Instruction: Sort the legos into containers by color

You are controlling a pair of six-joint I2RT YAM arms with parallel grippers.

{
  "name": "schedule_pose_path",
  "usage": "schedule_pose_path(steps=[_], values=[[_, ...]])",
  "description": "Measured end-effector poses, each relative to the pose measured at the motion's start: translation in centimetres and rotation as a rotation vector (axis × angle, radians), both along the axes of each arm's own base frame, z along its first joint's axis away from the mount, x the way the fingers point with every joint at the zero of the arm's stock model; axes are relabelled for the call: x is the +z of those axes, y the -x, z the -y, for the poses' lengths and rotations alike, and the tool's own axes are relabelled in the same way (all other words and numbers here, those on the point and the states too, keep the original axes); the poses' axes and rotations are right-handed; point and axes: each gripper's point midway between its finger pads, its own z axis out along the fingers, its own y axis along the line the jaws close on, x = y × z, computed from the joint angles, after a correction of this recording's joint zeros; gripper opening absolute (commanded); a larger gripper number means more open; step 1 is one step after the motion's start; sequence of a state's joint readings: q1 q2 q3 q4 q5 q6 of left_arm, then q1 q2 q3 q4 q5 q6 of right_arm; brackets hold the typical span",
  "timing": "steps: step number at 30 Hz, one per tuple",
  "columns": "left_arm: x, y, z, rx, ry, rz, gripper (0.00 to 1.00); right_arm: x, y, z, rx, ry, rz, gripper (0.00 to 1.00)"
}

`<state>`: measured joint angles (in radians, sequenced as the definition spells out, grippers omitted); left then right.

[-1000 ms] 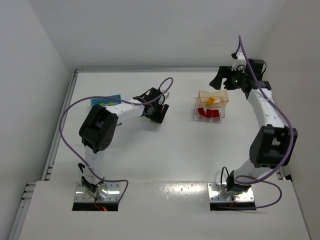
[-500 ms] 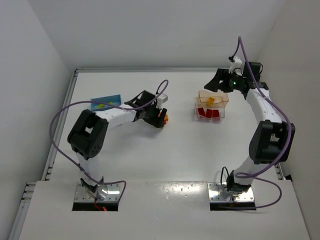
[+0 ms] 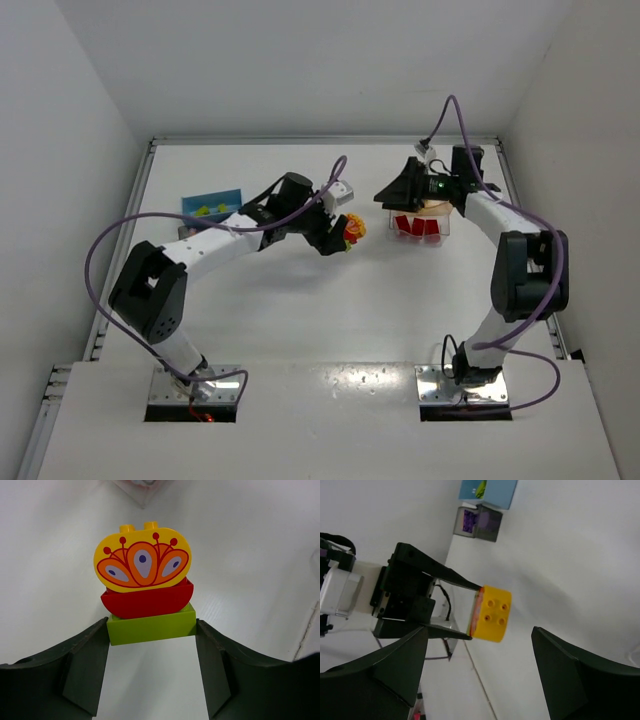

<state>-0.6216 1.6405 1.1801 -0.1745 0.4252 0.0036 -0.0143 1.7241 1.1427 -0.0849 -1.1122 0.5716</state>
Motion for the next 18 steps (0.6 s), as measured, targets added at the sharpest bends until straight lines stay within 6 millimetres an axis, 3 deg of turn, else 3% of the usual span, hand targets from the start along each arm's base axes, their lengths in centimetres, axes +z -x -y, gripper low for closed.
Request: schedule_pose_path(steps=[9, 18], values=[[0.5, 1.3, 0.9, -0.036, -0.022, 0.038, 0.29, -0.8, 1.6, -3.0, 0.119, -0.059, -0.064, 0.82], [1.9, 0.7, 1.2, -0.022, -0.013, 0.073, 0.29, -1.5, 1.9, -3.6, 0.135, -0.059, -0.089, 0.72]])
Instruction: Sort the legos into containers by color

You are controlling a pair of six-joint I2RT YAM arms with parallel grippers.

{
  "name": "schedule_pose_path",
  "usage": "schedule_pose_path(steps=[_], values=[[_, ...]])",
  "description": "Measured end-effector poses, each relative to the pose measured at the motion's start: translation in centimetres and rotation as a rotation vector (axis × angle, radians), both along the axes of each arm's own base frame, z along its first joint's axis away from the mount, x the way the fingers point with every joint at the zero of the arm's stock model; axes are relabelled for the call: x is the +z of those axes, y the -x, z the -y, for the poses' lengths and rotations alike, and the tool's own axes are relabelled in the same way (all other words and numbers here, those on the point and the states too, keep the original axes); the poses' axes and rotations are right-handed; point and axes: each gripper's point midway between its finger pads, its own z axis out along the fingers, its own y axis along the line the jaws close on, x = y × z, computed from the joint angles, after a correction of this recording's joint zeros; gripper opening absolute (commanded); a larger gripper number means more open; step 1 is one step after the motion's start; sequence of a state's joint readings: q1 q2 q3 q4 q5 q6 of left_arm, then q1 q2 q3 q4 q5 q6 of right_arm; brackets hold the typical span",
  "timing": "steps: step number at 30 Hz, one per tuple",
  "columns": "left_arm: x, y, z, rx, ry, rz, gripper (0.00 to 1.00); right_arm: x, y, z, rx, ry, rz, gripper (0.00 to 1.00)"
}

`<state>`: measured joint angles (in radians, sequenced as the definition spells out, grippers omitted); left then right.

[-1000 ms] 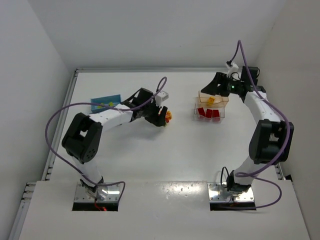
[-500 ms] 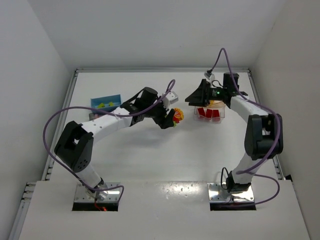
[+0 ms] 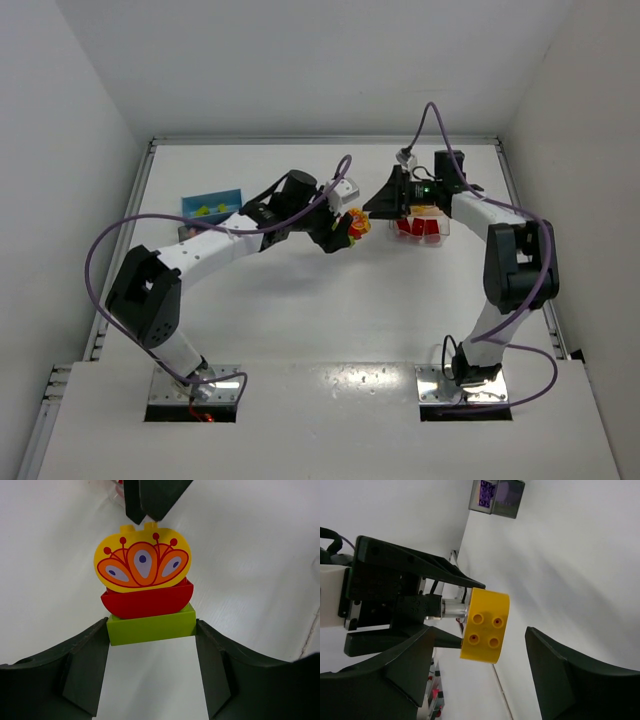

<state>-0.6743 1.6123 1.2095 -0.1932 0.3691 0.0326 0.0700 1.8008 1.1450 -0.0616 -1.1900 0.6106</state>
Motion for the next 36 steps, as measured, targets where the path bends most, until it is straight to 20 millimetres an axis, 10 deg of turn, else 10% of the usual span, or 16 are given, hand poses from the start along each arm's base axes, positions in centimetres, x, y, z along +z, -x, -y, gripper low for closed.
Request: schedule_pose_path(steps=[4, 13, 22, 36], values=[[0.9, -0.4, 0.3, 0.005, 0.011, 0.02, 0.29, -0.2, 0.4, -0.8, 0.024, 0.0, -0.006, 0.67], [1.6, -0.6, 0.6, 0.004, 0.012, 0.05, 0.28, -0.5, 1.1, -1.8, 0.057, -0.012, -0.034, 0.07], [2.8, -1.4, 1.4, 0.009, 0.047, 0.105, 0.25, 1.0, -0.4, -0.3, 0.029, -0.033, -0.006, 0.01], [0.0, 0.2, 0.2, 0.005, -0.015, 0.023, 0.25, 2.6, -6.8, 8.4, -0.231, 0.055, 0.151, 0.01]])
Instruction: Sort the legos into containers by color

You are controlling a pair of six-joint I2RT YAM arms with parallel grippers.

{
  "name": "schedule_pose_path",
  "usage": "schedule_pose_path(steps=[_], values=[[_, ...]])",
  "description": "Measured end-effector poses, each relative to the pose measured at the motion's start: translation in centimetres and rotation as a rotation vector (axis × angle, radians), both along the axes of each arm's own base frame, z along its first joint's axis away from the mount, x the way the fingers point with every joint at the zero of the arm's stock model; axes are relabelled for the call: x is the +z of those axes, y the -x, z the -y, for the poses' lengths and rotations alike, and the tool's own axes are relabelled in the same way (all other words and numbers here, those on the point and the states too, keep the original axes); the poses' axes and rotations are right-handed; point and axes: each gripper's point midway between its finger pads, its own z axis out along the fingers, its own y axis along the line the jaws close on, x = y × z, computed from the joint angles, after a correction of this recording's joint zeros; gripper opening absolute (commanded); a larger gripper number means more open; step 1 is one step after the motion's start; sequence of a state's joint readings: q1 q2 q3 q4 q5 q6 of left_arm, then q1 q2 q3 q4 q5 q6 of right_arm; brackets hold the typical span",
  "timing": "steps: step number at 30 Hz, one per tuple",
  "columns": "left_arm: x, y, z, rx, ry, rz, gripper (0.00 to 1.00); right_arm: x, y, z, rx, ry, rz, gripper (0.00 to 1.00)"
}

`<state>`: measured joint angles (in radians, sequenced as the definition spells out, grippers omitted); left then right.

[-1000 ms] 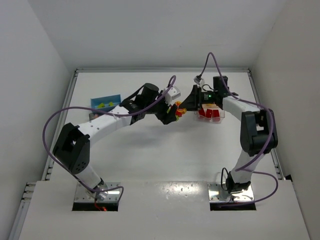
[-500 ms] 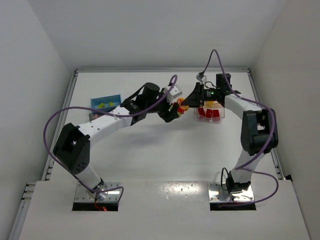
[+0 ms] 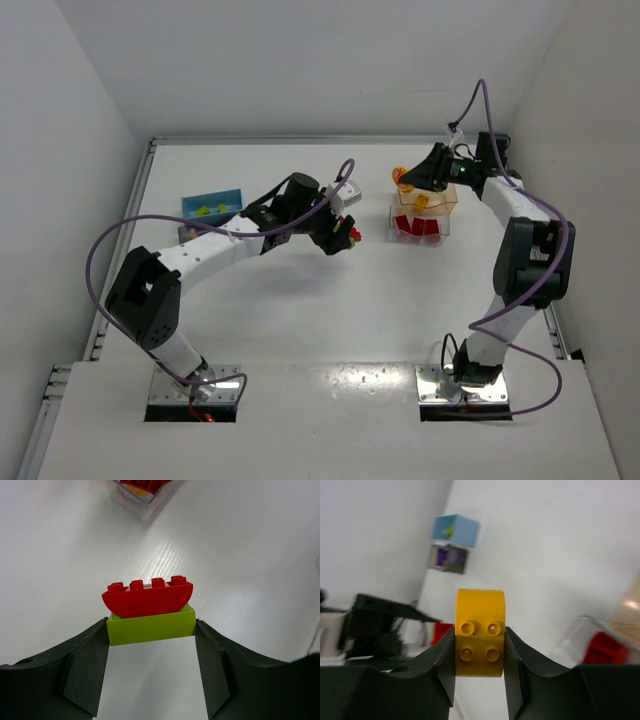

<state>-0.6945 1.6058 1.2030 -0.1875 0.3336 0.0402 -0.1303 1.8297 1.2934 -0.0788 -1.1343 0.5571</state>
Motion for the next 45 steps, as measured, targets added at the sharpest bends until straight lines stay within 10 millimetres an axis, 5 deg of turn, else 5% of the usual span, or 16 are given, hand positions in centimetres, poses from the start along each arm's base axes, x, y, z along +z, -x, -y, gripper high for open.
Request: schedule_pose_path(steps=[10, 18, 20, 21, 24, 26, 28, 32, 36, 45], values=[[-0.1, -0.1, -0.2, 0.011, -0.008, 0.002, 0.25, -3.3, -6.8, 8.9, -0.343, 0.534, 0.11, 0.02], [-0.2, -0.2, -0.3, 0.018, -0.013, 0.003, 0.25, -8.0, -7.3, 12.8, -0.402, 0.777, 0.038, 0.12], [-0.2, -0.3, -0.3, 0.02, -0.015, 0.003, 0.25, -9.0, -7.0, 13.3, -0.398, 0.811, 0.016, 0.19], [-0.3, -0.3, -0.3, 0.02, -0.016, 0.001, 0.25, -9.2, -7.0, 13.4, -0.398, 0.825, 0.011, 0.35], [-0.7, -0.4, -0.2, 0.02, -0.022, -0.005, 0.25, -9.8, -6.9, 13.8, -0.398, 0.85, 0.004, 0.54], [-0.9, -0.4, -0.2, 0.021, -0.025, -0.008, 0.25, -9.8, -6.9, 13.9, -0.394, 0.855, 0.003, 0.59], [-0.9, -0.4, -0.2, 0.021, -0.025, -0.008, 0.25, -9.4, -7.0, 13.5, -0.384, 0.839, 0.007, 0.7], [-0.9, -0.4, -0.2, 0.022, -0.025, -0.008, 0.25, -8.2, -7.6, 11.5, -0.344, 0.781, 0.046, 0.71], [-0.9, -0.4, -0.2, 0.022, -0.025, -0.007, 0.25, -6.6, -6.5, 6.5, -0.193, 0.583, 0.072, 0.71], [-0.9, -0.5, -0.3, 0.031, -0.026, -0.007, 0.25, -2.7, 2.1, -5.8, 0.216, 0.145, 0.044, 0.73]])
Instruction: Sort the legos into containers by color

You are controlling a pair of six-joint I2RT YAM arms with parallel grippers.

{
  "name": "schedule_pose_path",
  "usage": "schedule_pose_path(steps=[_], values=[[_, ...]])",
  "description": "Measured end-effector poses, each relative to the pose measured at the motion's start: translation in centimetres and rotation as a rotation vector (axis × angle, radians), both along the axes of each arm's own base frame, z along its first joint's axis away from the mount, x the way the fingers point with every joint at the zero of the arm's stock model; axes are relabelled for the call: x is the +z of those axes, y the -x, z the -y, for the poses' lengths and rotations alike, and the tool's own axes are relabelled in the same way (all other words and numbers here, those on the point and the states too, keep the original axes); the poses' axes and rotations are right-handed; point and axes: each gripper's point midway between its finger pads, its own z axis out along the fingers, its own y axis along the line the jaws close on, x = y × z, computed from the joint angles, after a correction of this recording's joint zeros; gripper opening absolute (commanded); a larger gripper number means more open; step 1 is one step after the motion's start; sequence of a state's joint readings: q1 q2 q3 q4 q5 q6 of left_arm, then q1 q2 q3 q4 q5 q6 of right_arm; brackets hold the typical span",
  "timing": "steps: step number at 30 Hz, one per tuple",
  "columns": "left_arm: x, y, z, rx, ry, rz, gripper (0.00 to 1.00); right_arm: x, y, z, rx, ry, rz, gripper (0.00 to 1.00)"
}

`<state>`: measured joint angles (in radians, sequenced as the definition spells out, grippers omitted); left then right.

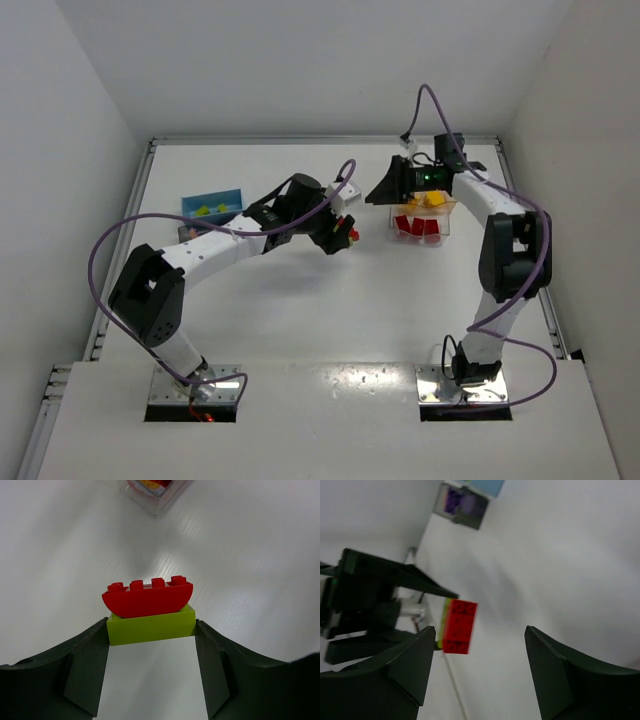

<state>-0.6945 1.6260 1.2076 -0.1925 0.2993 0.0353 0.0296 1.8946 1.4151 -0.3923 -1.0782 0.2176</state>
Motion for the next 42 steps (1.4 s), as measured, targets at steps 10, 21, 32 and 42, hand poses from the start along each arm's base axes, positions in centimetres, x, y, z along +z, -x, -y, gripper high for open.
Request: schedule_pose_path(steps=[10, 21, 32, 42], values=[[0.3, -0.5, -0.5, 0.039, -0.01, 0.018, 0.25, 1.0, 5.1, -5.5, 0.187, -0.176, -0.161, 0.73], [1.7, -0.7, -0.7, 0.057, 0.006, 0.048, 0.25, 1.3, 6.5, -7.7, 0.252, -0.197, -0.182, 0.71], [2.7, -0.7, -1.1, 0.074, 0.01, 0.07, 0.25, 1.1, 6.6, -7.8, 0.253, -0.196, -0.186, 0.71], [4.8, -1.0, -1.3, 0.091, 0.045, 0.124, 0.25, 0.3, 6.9, -7.8, 0.242, -0.186, -0.205, 0.46]])
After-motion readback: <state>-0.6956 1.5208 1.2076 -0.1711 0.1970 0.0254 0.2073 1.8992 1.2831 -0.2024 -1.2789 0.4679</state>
